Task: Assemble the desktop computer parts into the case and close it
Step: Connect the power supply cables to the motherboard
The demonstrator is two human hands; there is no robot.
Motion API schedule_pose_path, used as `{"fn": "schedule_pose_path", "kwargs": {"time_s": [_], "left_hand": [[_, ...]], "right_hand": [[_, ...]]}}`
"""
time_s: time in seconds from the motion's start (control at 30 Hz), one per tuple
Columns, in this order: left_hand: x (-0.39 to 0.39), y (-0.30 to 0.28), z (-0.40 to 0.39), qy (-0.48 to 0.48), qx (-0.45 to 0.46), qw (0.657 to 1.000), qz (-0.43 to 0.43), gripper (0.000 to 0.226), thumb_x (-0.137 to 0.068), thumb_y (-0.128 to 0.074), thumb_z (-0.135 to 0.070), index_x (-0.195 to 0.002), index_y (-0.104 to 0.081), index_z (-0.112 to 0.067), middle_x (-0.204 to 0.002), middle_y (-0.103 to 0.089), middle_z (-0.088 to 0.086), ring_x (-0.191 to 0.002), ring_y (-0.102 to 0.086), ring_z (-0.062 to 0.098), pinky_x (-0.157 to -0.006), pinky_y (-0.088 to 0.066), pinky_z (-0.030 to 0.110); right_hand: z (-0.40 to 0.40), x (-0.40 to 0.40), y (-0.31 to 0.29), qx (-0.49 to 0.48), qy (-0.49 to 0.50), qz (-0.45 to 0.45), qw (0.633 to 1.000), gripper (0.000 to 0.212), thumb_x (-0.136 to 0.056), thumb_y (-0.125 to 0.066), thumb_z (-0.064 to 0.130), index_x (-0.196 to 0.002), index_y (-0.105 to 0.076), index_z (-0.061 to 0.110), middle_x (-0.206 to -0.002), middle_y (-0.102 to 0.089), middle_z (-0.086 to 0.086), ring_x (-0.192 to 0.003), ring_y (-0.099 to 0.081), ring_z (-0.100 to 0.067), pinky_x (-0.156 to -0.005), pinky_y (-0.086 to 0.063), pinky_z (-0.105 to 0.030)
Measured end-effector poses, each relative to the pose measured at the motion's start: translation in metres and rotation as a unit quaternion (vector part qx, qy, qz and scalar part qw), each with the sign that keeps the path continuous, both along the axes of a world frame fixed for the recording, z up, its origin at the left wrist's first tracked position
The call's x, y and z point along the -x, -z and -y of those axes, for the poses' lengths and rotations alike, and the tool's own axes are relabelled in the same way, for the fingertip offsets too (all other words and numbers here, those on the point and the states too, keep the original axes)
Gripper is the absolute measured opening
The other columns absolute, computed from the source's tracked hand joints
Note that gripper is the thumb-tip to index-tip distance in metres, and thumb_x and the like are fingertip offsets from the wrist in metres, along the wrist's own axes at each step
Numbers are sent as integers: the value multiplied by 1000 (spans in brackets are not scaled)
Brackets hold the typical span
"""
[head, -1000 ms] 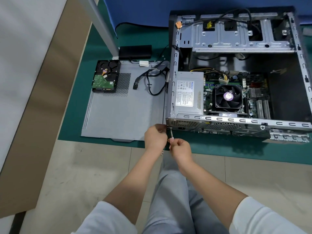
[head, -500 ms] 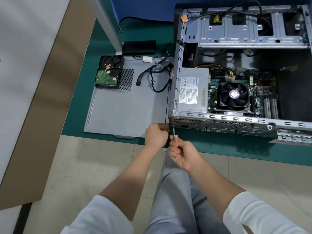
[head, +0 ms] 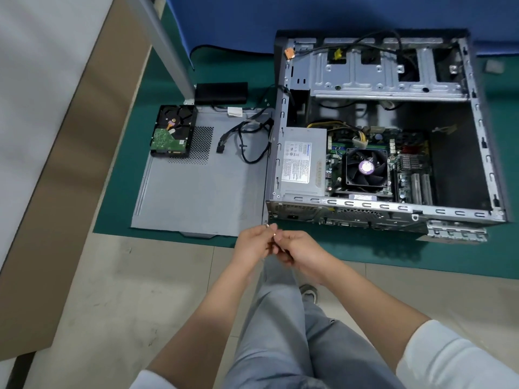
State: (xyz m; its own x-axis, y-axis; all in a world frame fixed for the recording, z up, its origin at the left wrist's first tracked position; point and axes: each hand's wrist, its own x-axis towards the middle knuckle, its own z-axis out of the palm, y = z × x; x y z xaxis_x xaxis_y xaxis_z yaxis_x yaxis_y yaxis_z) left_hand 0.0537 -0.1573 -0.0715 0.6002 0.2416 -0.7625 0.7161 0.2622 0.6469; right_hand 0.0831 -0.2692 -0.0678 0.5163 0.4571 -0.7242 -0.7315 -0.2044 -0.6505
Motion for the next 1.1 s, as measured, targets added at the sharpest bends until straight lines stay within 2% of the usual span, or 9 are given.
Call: {"fn": "schedule_pose_path", "kwargs": {"time_s": [0.13,0.3,0.37,0.43,0.53,0.63,0.77,0.9,1.1], "left_hand": [[-2,-29,-25,-71,32,994,80,20,-97,-54,-22,-93,-68,-8,-59,-61,0,-49,-52,9,-58,-50,25],[-20,-58,-85,-192,22,974,121,19,-99,-49,-27,-93,-59,-12,-80,-73,1,-72,-71,17,-56,-56,26],[-36,-55,-105,-148,-36,984,88,19,-97,-52,-27,-94,-60,-11,-82,-71,4,-67,-70,18,-55,-56,26],[-57,-44,-118,-93,-91,990,55,19,-95,-58,-23,-98,-62,-5,-81,-68,8,-59,-66,18,-52,-56,25],[-93,-20,-126,21,-230,973,26,21,-90,-65,-21,-98,-64,-2,-83,-68,9,-65,-63,19,-56,-56,27],[-122,2,-131,167,-373,913,-8,15,-87,-68,-27,-85,-65,-12,-85,-69,7,-79,-62,24,-69,-51,30],[-138,22,-134,248,-416,874,-47,26,-84,-72,-27,-80,-57,-7,-81,-61,9,-69,-56,26,-59,-49,31],[-142,33,-135,258,-422,869,-9,33,-79,-77,-29,-81,-51,-9,-83,-53,6,-73,-50,24,-60,-43,32],[-141,40,-139,228,-401,887,-15,45,-75,-79,-32,-108,-57,-10,-102,-58,5,-87,-53,19,-75,-44,29]], "right_hand": [[-20,-16,-42,22,-103,101,989,22,-100,-44,12,-95,-64,5,-81,-62,-7,-58,-50,-11,-53,-37,-20],[-46,-64,-103,70,-254,283,922,24,-98,-49,28,-117,-62,22,-74,-63,11,-54,-57,7,-51,-39,-8],[-49,-95,-118,79,-234,309,918,20,-99,-48,26,-113,-62,21,-76,-61,12,-47,-54,9,-45,-37,-6],[-50,-126,-123,124,-215,331,910,19,-100,-46,25,-111,-60,20,-90,-64,6,-60,-59,0,-55,-43,-15],[-47,-166,-113,262,-223,469,814,22,-100,-42,25,-107,-61,17,-97,-61,3,-74,-56,-12,-63,-46,-28],[-47,-184,-95,322,-245,551,730,22,-99,-38,25,-96,-57,15,-93,-55,1,-87,-54,-19,-69,-48,-36],[-54,-175,-68,340,-258,618,660,20,-95,-43,24,-94,-58,12,-88,-51,-2,-72,-47,-17,-55,-35,-28],[-50,-172,-64,322,-202,635,672,16,-91,-51,20,-91,-63,10,-84,-54,-1,-64,-50,-17,-50,-33,-25],[-50,-174,-65,291,-198,629,693,14,-90,-54,19,-91,-65,12,-84,-55,2,-66,-52,-14,-50,-39,-26]]}}
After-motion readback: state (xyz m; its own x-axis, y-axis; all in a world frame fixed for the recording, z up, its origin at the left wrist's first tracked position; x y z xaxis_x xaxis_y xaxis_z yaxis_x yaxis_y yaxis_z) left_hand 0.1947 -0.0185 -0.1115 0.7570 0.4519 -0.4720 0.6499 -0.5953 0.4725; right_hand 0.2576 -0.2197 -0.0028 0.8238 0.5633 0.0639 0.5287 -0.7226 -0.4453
